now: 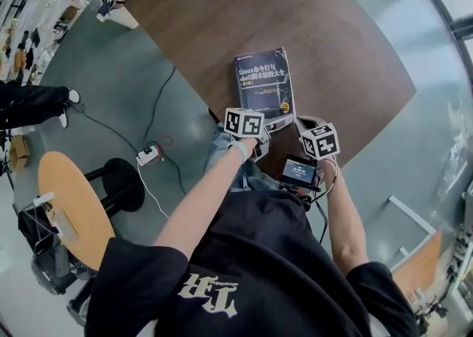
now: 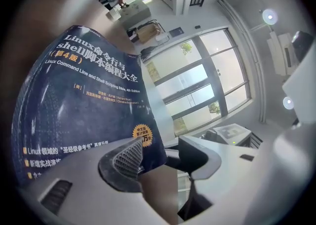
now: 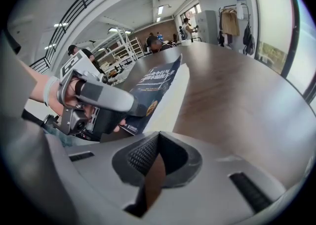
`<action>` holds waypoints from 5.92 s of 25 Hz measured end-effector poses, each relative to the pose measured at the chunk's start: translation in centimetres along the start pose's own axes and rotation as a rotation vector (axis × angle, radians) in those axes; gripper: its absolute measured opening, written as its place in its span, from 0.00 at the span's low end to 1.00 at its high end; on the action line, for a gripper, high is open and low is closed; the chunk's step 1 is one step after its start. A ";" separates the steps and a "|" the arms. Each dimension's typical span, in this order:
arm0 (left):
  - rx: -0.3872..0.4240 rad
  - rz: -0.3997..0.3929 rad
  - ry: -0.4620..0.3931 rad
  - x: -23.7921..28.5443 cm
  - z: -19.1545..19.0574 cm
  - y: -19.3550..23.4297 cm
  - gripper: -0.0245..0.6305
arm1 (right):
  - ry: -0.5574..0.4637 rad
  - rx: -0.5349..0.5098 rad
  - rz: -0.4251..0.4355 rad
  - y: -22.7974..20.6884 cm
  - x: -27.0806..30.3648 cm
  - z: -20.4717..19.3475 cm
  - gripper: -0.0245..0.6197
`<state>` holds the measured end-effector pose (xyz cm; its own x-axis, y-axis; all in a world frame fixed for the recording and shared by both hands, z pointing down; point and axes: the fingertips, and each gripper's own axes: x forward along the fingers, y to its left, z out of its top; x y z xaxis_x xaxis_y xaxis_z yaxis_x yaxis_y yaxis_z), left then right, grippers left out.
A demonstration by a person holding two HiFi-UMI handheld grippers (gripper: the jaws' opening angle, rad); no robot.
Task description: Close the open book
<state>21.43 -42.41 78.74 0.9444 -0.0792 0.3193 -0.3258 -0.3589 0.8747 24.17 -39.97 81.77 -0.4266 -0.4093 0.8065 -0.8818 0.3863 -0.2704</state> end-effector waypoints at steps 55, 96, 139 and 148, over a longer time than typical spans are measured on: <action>0.150 0.352 -0.061 -8.3 4.2 6.4 0.04 | -0.230 0.053 -0.236 0.3 0.1 3.1 0.02; 0.645 0.134 -0.501 -43.2 -19.3 -22.9 0.04 | -0.730 -0.112 -0.299 37.8 -34.6 -8.6 0.02; 0.746 0.171 -0.425 -41.8 -48.7 -37.2 0.04 | -0.777 -0.125 -0.280 47.6 -45.6 -37.5 0.02; 0.746 0.160 -0.409 -47.7 -47.9 -34.4 0.04 | -0.828 -0.153 -0.273 55.0 -43.6 -31.9 0.02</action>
<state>-14.63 18.28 50.90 0.8783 -0.4581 0.1370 -0.4770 -0.8197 0.3171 0.71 25.48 48.49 -0.2660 -0.9476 0.1771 -0.9629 0.2698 -0.0025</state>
